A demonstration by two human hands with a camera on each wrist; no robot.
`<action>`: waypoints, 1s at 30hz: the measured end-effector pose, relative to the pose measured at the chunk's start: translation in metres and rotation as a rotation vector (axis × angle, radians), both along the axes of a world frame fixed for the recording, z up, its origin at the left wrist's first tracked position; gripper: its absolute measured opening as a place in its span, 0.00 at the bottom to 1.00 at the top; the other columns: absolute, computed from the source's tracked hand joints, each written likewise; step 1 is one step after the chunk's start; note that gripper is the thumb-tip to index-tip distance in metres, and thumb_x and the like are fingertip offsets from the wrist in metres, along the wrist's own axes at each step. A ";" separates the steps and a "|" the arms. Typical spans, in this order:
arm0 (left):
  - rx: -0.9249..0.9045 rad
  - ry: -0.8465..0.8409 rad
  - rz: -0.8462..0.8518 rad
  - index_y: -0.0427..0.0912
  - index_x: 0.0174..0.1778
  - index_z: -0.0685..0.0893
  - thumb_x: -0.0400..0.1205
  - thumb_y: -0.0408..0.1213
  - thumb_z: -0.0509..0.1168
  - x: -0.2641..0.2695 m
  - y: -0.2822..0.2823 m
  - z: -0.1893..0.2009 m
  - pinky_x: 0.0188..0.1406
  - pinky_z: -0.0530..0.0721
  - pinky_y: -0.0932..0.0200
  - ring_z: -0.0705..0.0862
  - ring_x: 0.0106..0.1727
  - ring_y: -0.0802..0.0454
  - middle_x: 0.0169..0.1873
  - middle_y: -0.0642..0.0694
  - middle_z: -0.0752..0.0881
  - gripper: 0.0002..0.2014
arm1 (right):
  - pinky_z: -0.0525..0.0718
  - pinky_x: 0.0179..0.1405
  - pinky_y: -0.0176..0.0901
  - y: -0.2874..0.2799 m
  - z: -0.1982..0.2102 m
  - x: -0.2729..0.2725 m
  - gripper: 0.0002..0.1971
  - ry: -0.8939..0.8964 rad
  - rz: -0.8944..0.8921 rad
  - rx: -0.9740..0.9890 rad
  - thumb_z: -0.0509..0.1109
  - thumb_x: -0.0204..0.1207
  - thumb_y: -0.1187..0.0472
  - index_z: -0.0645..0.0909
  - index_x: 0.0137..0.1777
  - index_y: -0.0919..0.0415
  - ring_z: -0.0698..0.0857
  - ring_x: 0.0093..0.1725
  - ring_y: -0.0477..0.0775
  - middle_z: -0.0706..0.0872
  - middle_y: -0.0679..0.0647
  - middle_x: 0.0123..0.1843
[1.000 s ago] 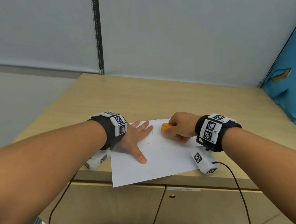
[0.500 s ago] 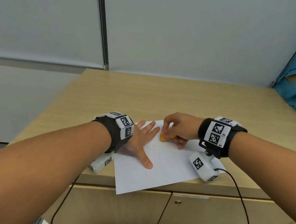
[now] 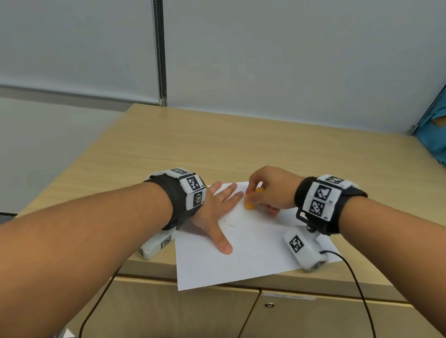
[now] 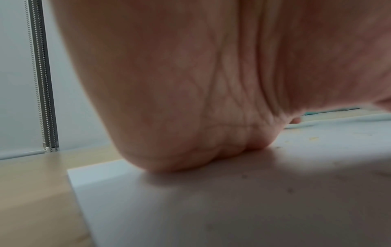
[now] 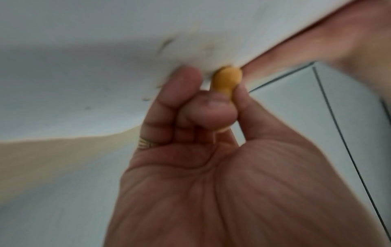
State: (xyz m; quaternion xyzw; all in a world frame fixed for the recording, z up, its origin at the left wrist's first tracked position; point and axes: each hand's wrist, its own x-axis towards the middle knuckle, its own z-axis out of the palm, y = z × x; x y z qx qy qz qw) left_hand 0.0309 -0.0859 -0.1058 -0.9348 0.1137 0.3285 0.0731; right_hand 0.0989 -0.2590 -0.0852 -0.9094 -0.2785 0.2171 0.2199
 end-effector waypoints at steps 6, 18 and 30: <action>0.009 -0.004 0.003 0.52 0.81 0.22 0.67 0.76 0.68 0.000 0.000 -0.001 0.82 0.40 0.29 0.27 0.84 0.40 0.82 0.50 0.22 0.68 | 0.86 0.28 0.42 -0.008 -0.003 -0.024 0.07 0.147 0.075 -0.013 0.75 0.80 0.60 0.84 0.51 0.64 0.82 0.21 0.50 0.85 0.57 0.28; 0.013 0.016 -0.022 0.54 0.81 0.22 0.69 0.75 0.66 -0.005 -0.002 0.008 0.82 0.40 0.28 0.27 0.84 0.41 0.81 0.51 0.21 0.65 | 0.83 0.27 0.42 -0.082 -0.005 0.007 0.06 0.352 -0.369 0.275 0.68 0.85 0.62 0.85 0.50 0.63 0.77 0.23 0.52 0.81 0.55 0.29; -0.285 0.042 -0.308 0.50 0.86 0.30 0.86 0.64 0.52 -0.067 -0.058 0.014 0.84 0.35 0.48 0.30 0.84 0.57 0.84 0.54 0.28 0.44 | 0.77 0.24 0.39 -0.079 -0.019 -0.005 0.08 0.301 -0.382 0.290 0.62 0.89 0.62 0.80 0.51 0.63 0.74 0.23 0.49 0.81 0.54 0.30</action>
